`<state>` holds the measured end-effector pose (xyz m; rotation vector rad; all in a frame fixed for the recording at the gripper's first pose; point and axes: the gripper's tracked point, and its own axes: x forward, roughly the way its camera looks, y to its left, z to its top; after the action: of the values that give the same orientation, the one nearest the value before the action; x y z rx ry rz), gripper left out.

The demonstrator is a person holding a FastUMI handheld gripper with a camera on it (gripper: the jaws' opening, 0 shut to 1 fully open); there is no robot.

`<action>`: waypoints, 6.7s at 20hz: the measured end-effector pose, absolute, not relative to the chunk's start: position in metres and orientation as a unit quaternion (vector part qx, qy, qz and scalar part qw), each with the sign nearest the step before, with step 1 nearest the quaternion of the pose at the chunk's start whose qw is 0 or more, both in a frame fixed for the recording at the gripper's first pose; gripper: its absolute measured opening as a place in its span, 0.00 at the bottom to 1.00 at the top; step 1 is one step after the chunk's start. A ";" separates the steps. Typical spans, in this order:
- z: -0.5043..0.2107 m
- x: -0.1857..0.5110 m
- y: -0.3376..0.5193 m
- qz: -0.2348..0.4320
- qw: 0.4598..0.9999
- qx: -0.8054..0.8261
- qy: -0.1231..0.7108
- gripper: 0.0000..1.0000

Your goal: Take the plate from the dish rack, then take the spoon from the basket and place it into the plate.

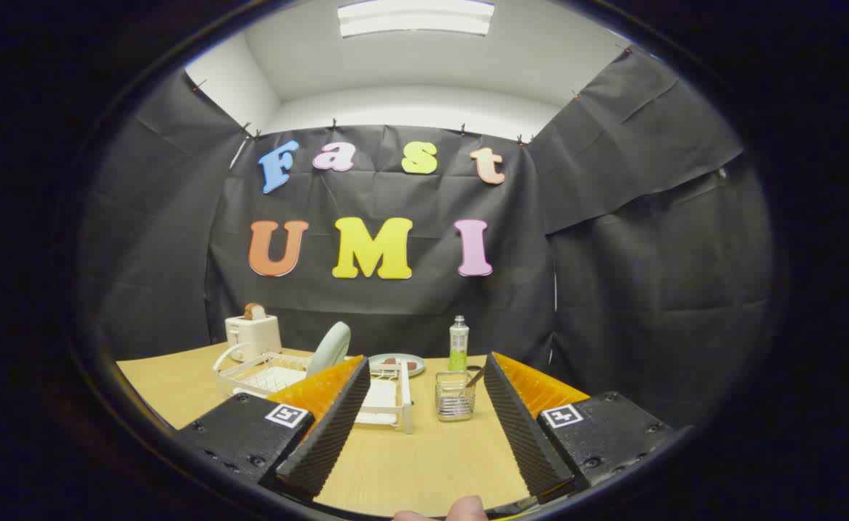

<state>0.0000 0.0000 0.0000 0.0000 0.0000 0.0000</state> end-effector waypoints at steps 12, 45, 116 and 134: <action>-0.022 0.005 0.014 0.016 0.999 -0.010 0.029 1.00; 0.132 0.193 0.105 0.171 0.960 -0.039 0.217 1.00; -0.086 0.070 0.151 0.140 0.846 0.141 0.494 0.37; -0.197 0.071 0.102 0.147 0.768 0.265 0.564 0.55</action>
<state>0.0706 0.1022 -0.1974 0.5751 1.2229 0.3201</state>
